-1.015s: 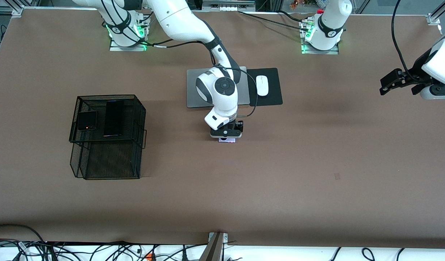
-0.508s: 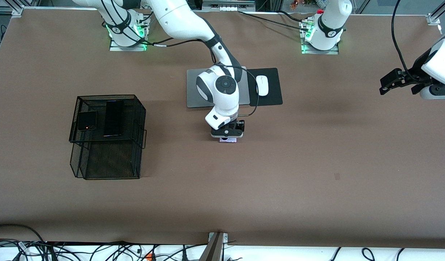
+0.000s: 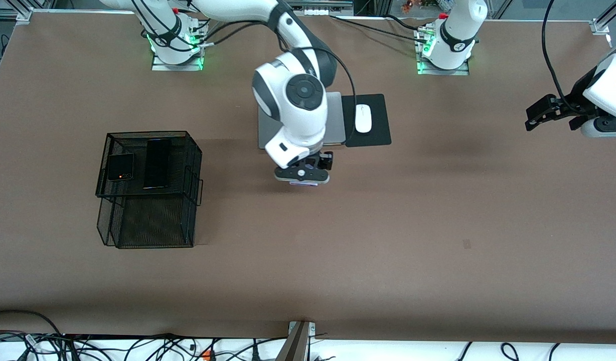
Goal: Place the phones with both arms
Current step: 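Carry the white phone into the basket and open the right gripper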
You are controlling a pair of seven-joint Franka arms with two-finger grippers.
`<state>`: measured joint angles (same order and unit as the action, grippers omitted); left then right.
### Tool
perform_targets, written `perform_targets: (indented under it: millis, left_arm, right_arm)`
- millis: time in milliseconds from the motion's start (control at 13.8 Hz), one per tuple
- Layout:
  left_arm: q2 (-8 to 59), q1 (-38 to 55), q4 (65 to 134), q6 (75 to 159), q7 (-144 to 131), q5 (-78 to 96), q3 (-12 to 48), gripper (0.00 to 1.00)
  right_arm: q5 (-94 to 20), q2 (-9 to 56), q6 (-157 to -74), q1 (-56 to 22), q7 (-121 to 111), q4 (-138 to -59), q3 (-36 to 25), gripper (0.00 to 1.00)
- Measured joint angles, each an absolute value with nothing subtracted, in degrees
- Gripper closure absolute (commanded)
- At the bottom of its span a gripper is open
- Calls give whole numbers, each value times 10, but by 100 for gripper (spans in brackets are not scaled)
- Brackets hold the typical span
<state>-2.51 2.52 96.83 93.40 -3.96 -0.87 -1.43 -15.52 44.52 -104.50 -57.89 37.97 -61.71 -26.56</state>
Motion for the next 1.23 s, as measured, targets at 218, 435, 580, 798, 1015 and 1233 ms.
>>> perform_targets:
  millis: [218, 435, 580, 798, 1015, 1233]
  left_arm:
    - [-25, 25, 968, 934, -40, -9, -14, 0]
    - [-25, 25, 968, 934, -40, -9, -14, 0]
    - [-25, 25, 968, 934, -40, -9, -14, 0]
    - [-25, 25, 968, 934, -40, -9, -14, 0]
    - [-25, 25, 968, 934, -40, -9, -14, 0]
    - [-25, 25, 968, 934, -40, -9, -14, 0]
  right_arm:
    - [-155, 416, -977, -527, 287, -616, -280, 99]
    - [-156, 383, -927, -472, 140, -642, -329, 99]
    - [-156, 357, -924, -431, 34, -678, -356, 99]
    - [-160, 342, -929, -351, -95, -703, -365, 100]
    - [-194, 361, -972, -294, -142, -717, -363, 100]
    - [-221, 413, -1026, -271, -155, -722, -359, 100]
